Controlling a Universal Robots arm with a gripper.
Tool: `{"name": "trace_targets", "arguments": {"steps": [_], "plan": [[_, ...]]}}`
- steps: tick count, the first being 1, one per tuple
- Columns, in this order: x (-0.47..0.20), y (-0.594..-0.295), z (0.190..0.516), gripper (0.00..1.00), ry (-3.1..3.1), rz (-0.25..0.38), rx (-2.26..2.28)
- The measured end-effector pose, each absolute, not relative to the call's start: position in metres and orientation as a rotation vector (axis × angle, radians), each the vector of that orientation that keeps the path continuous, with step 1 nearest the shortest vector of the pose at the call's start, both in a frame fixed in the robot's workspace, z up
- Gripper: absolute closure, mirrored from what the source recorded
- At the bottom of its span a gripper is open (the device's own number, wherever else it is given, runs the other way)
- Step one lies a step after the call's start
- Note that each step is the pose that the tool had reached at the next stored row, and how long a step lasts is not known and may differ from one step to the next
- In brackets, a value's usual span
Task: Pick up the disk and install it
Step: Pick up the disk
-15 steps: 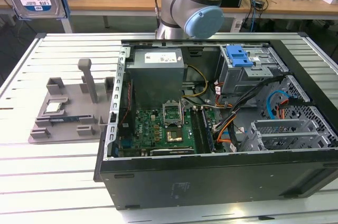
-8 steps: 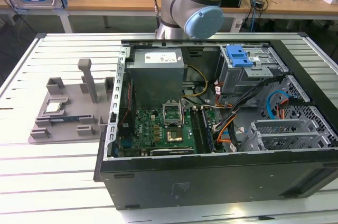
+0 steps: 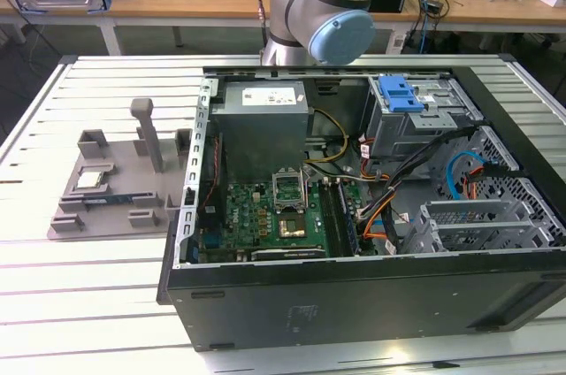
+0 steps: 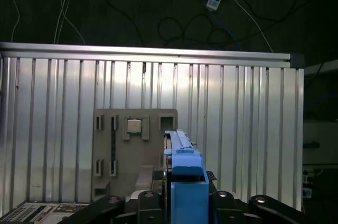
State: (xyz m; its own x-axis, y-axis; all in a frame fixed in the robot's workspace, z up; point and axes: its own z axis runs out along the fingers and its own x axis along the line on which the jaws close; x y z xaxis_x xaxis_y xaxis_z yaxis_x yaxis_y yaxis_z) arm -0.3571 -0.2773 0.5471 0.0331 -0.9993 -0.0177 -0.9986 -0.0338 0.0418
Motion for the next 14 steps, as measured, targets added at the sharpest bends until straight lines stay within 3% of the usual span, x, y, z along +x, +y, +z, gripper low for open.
{"name": "trace_targets", "arguments": {"steps": [14], "plan": [[-0.295,-0.280,0.546,0.63,-2.170,-0.065,2.243]]}}
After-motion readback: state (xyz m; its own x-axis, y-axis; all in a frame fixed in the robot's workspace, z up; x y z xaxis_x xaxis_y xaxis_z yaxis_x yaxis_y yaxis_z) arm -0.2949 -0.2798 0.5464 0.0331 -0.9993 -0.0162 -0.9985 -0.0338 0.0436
